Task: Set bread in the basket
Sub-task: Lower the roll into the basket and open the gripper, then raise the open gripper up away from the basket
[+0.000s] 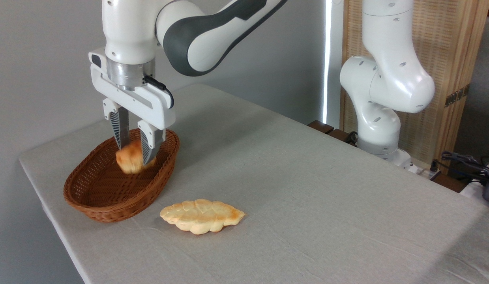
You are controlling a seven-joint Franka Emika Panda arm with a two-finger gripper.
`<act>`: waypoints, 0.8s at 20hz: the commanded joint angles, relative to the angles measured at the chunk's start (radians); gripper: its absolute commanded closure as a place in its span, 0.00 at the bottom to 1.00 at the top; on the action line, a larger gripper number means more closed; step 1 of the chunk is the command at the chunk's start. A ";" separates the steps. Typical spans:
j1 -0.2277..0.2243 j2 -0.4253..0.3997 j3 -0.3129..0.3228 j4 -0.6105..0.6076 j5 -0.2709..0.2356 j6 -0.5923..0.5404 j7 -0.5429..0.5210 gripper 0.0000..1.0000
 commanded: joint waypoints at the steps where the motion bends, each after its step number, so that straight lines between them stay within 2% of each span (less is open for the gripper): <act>1: 0.002 0.016 -0.013 0.013 0.005 0.010 -0.012 0.00; 5: 0.002 0.010 -0.008 0.016 0.018 0.002 -0.011 0.00; 7: 0.002 -0.010 -0.010 0.029 0.082 -0.072 -0.006 0.00; 9: 0.005 -0.013 -0.005 0.102 0.178 -0.190 0.003 0.00; 11: 0.010 -0.015 0.001 0.148 0.215 -0.304 0.032 0.00; 13: 0.014 -0.029 0.030 0.171 0.224 -0.405 0.102 0.00; 16: 0.014 -0.045 0.082 0.171 0.224 -0.439 0.268 0.00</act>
